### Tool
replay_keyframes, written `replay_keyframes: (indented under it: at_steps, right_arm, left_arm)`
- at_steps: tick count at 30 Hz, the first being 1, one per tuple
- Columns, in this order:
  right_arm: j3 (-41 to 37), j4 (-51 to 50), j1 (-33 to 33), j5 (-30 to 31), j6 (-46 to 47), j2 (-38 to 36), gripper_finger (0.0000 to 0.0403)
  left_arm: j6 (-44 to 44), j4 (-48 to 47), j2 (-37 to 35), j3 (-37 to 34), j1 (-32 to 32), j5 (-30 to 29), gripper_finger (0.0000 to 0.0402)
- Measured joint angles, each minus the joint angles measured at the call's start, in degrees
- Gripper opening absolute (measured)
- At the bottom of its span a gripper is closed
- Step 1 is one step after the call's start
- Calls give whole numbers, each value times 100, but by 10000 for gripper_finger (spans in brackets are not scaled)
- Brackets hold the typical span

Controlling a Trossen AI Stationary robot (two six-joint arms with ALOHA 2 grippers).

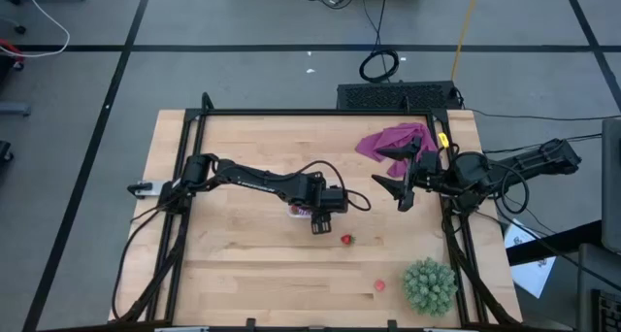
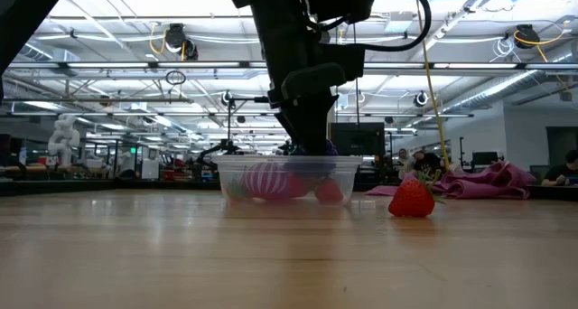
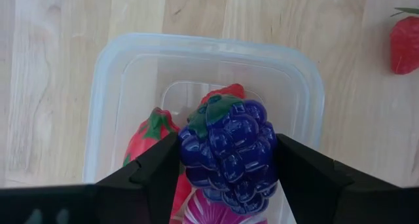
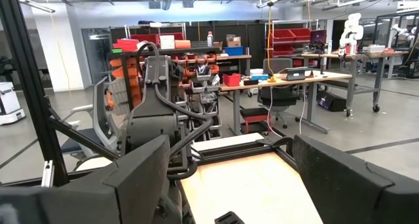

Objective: Pick and placing Produce into tupperware
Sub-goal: Put the violet grape fruit into the transparent container, then put the red strawberry fruit into the transparent container

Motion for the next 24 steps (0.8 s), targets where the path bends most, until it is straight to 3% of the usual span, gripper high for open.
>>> replay_keyframes:
  at_steps: [12, 24]
  right_arm:
    - [0, 0, 0, 0, -2, -2, 317]
    - [0, 0, 0, 0, -2, -1, 317]
  left_arm:
    - [-9, 4, 0, -4, 0, -8, 228]
    - [-15, 39, 0, -7, 0, -19, 291]
